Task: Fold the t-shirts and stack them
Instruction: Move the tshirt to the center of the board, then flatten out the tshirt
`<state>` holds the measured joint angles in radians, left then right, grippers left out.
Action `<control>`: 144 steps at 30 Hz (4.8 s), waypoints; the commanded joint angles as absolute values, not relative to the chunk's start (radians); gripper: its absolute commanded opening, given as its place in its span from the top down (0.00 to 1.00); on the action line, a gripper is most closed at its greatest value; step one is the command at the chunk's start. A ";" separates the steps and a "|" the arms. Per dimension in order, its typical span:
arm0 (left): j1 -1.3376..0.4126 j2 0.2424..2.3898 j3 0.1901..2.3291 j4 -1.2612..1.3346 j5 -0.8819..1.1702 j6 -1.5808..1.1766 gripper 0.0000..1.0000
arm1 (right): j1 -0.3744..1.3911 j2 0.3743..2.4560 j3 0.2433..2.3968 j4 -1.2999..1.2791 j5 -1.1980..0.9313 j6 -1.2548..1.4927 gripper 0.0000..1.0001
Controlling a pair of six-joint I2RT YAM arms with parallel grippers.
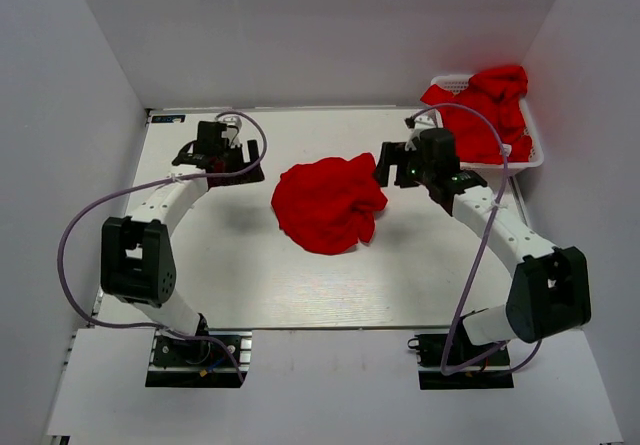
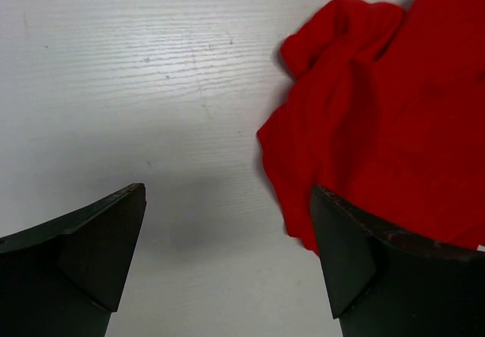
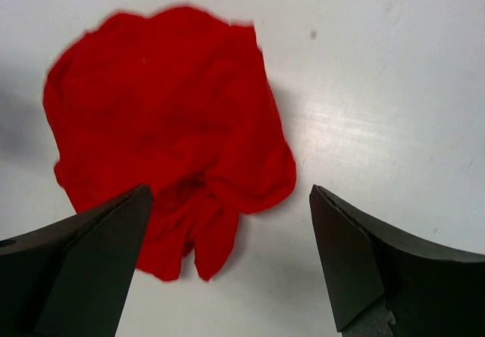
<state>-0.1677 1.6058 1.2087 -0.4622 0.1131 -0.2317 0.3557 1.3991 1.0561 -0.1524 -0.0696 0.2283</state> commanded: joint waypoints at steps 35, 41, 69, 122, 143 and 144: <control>-0.353 1.836 1.195 -0.304 0.154 -0.201 1.00 | 0.486 1.769 1.084 -0.278 -0.167 0.296 1.00; -0.353 1.623 1.157 -0.227 0.091 -0.210 1.00 | 0.483 1.619 1.092 -0.267 -0.112 0.284 1.00; -0.353 1.289 1.833 -0.230 0.129 0.028 1.00 | 0.479 1.221 1.744 -0.051 0.400 -0.107 1.00; -0.321 1.437 1.191 -0.501 -0.379 -0.388 0.66 | 0.524 1.330 0.927 -0.201 -0.368 0.238 0.86; -0.321 1.639 1.312 -0.548 -0.247 -0.434 0.00 | 0.505 1.688 1.398 -0.350 0.047 0.229 0.10; -0.321 1.663 1.328 -0.539 -0.229 -0.434 0.00 | 0.500 1.748 1.429 -0.360 0.102 0.226 0.10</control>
